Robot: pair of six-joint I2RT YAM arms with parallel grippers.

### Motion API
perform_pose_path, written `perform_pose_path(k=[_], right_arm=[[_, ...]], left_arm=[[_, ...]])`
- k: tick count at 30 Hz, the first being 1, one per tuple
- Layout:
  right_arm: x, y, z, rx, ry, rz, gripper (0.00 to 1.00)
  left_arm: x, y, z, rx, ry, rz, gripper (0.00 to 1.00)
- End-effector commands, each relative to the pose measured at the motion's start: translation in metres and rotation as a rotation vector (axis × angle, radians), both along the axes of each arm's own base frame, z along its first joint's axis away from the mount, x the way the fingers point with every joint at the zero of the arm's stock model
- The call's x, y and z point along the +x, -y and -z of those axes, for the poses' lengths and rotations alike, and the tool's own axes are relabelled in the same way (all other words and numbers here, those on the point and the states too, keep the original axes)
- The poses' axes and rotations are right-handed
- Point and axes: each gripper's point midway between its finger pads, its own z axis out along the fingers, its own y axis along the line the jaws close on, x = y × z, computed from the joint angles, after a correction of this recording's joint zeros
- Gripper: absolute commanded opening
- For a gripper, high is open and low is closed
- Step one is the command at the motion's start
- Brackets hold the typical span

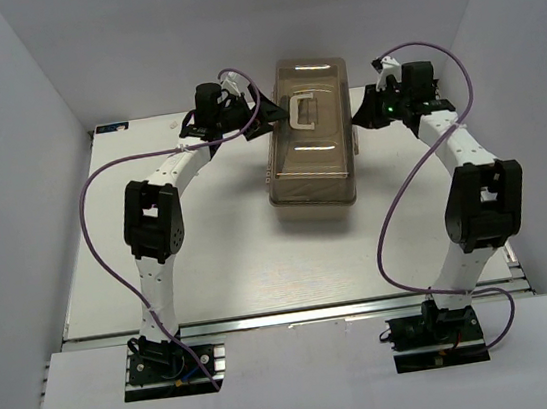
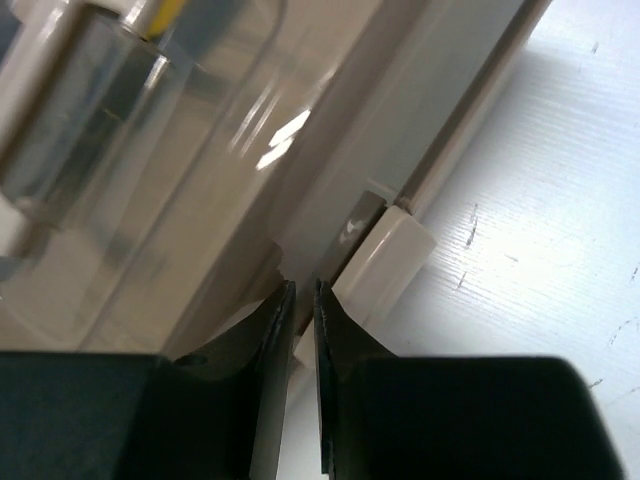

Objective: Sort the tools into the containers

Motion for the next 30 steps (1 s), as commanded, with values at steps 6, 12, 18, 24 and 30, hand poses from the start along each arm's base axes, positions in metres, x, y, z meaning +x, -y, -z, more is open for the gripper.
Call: perform_pose_path(k=[6, 12, 18, 24, 30], right_arm=[[0.006, 0.022, -0.053, -0.074, 0.169, 0.063, 0.08], [0.002, 0.065, 0.026, -0.254, 0.047, 0.231, 0.0], [0.006, 0.084, 0.067, -0.314, -0.046, 0.324, 0.0], [0.011, 0.035, 0.072, -0.149, -0.061, 0.155, 0.0], [0.005, -0.031, 0.037, 0.134, -0.112, -0.042, 0.0]], left_arm=[[-0.035, 0.035, 0.009, -0.022, -0.05, 0.123, 0.98], [-0.035, 0.031, 0.009, -0.019, -0.049, 0.114, 0.98], [-0.034, 0.032, 0.012, -0.016, -0.057, 0.115, 0.98], [-0.036, 0.033, 0.016, -0.018, -0.069, 0.122, 0.98], [-0.048, 0.044, 0.021, -0.017, -0.081, 0.161, 0.98]])
